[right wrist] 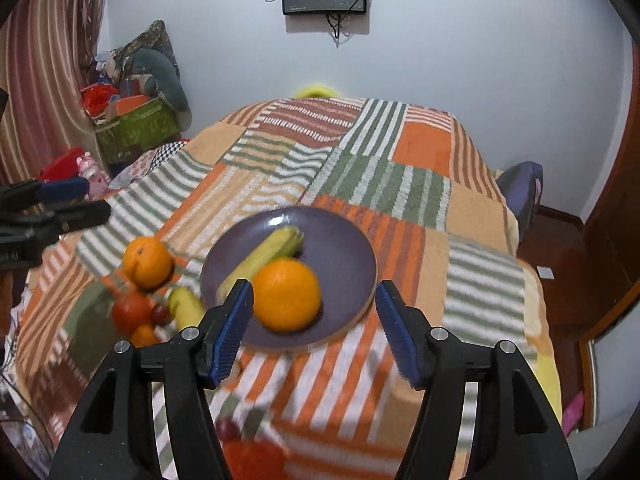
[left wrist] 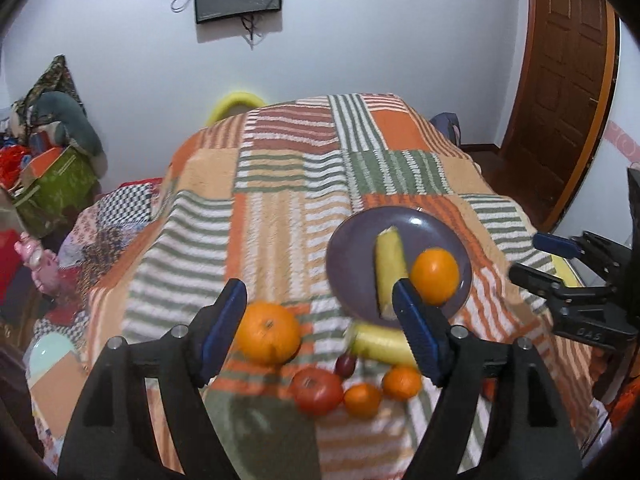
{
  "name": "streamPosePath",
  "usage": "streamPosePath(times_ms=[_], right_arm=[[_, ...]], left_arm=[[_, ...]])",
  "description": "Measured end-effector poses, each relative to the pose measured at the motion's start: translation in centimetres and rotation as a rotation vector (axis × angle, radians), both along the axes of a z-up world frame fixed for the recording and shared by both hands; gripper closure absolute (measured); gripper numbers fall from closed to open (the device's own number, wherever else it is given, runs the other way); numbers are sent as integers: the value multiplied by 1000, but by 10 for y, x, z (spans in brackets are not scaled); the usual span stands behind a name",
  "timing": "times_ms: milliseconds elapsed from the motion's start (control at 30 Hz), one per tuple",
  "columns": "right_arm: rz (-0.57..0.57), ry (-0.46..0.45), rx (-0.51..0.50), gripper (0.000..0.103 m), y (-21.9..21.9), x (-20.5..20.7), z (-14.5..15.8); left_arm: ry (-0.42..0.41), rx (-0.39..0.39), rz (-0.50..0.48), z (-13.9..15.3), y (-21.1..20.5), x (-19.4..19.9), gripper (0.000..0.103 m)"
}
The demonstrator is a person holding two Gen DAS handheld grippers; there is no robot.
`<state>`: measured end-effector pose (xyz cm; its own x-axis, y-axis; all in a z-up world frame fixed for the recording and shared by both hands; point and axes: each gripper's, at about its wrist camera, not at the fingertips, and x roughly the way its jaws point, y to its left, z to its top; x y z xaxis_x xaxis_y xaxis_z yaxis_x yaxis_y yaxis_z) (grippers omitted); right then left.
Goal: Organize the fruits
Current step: 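Grasp a red tomato with the right gripper while the left grasps an orange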
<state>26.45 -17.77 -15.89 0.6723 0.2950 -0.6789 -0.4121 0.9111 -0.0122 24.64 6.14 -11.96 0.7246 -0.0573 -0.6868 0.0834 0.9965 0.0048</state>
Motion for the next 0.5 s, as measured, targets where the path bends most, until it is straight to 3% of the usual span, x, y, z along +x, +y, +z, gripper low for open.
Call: streamPosePath(times_ms=[500], right_arm=[[8, 202, -30, 42, 0, -51, -61]], left_arm=[[106, -21, 91, -45, 43, -63, 24]])
